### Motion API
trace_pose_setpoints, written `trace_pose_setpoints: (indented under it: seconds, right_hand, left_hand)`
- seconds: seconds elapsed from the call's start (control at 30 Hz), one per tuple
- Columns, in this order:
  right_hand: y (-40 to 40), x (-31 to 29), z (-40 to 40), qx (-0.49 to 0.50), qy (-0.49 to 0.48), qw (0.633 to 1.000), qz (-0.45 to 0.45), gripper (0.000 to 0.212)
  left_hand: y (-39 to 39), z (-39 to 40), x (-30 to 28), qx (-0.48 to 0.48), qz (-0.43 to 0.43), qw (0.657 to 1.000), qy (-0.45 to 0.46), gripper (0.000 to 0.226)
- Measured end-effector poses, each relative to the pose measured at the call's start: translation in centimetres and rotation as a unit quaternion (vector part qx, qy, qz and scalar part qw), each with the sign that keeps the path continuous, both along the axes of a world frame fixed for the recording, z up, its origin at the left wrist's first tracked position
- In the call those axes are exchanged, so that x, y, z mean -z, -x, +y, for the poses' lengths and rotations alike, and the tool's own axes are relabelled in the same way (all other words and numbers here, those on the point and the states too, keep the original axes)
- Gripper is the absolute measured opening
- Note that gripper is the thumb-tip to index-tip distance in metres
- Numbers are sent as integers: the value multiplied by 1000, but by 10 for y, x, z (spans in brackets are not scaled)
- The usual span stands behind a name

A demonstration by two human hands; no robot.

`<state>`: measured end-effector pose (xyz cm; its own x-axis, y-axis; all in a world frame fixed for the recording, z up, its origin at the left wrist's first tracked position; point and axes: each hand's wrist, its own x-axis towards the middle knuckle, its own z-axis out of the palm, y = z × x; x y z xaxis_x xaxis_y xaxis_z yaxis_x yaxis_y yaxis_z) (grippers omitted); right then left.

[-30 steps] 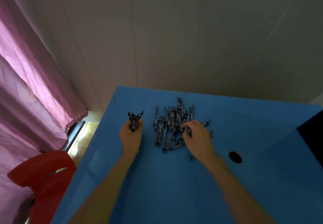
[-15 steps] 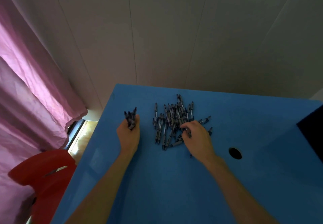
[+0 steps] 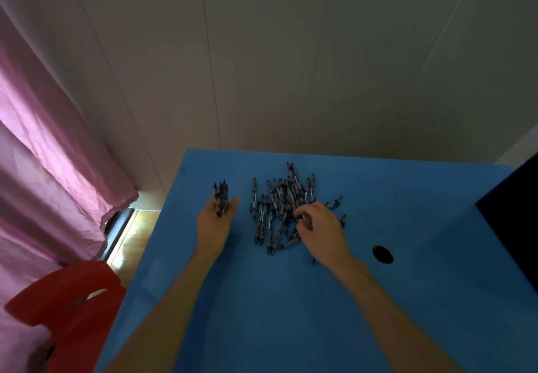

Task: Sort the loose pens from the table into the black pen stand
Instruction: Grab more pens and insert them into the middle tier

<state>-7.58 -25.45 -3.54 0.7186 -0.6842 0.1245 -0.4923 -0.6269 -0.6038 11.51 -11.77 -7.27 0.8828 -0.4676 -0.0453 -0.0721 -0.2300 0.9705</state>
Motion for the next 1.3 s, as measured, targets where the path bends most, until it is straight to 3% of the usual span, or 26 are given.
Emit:
trace_pose_setpoints:
  seconds: [0.23, 0.37, 0.53, 0.7, 1.0, 1.3]
  right_hand:
    - [8, -36, 6, -7, 5, 1000, 4, 23]
    - [24, -60, 14, 15, -17, 1000, 6, 24]
    - [56, -95, 26, 63, -74, 995, -38, 20]
    - [113, -125, 25, 124, -55, 990, -39, 17]
    - [227, -151, 15, 211, -41, 974, -74, 13]
    - [373, -153, -20, 238, -49, 966, -86, 10]
  left_hand:
    - [11, 8, -49, 66, -21, 994, -79, 37]
    - [25, 8, -81, 133, -24, 989, -61, 21]
    - [54, -2, -118, 209, -134, 960, -125, 9]
    - [98, -17, -147, 266, -196, 931, -153, 23]
    - [198, -58, -183, 439, -168, 868, -160, 43]
    - [341, -114, -193, 437, -162, 872, -150, 39]
